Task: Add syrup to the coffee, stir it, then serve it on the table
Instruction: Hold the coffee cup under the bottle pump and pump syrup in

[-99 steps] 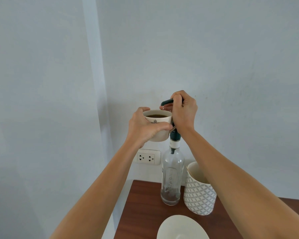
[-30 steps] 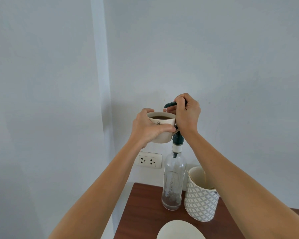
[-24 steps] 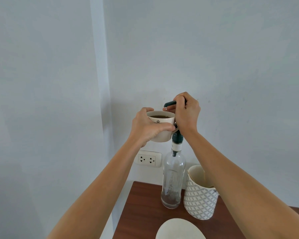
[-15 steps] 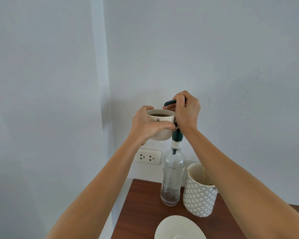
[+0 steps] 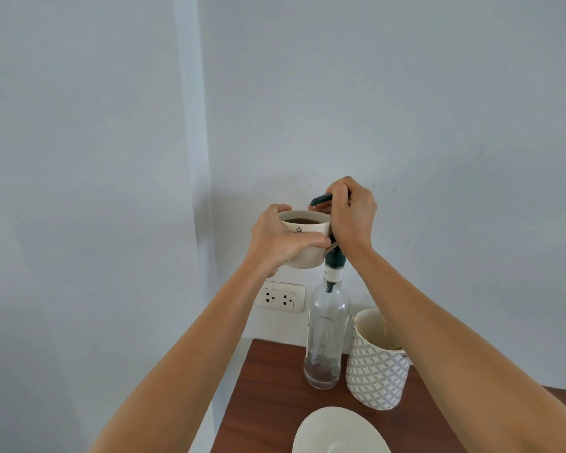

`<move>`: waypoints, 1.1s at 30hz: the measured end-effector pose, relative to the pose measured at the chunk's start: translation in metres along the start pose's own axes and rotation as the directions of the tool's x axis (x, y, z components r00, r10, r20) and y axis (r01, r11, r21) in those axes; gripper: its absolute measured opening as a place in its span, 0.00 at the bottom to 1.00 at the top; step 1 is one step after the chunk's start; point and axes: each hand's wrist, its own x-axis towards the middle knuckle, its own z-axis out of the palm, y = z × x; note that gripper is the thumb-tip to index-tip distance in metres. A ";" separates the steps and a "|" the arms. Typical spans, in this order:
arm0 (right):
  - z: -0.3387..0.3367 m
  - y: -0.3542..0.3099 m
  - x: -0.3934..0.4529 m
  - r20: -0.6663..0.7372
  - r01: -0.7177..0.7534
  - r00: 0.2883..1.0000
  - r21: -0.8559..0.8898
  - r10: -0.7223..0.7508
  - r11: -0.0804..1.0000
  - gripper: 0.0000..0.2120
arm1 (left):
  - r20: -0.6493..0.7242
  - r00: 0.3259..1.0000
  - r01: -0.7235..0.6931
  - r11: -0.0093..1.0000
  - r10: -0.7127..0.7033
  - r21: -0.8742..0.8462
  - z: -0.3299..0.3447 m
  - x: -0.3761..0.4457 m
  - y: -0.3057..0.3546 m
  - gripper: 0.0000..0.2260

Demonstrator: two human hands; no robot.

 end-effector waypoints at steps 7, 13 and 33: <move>-0.005 -0.002 0.002 0.030 -0.048 0.998 0.038 0.047 0.998 0.11 | -0.006 1.000 -0.010 1.000 0.010 0.017 0.002 -0.002 -0.001 0.42; -0.014 -0.009 0.001 0.093 -0.077 0.993 -0.024 0.079 0.997 0.12 | 0.003 1.000 -0.015 1.000 0.015 0.020 0.003 -0.008 0.003 0.44; -0.069 0.039 -0.126 0.110 -0.225 0.964 -0.143 0.242 0.964 0.18 | 0.067 0.997 -0.048 0.996 0.043 0.079 0.015 -0.070 -0.049 0.49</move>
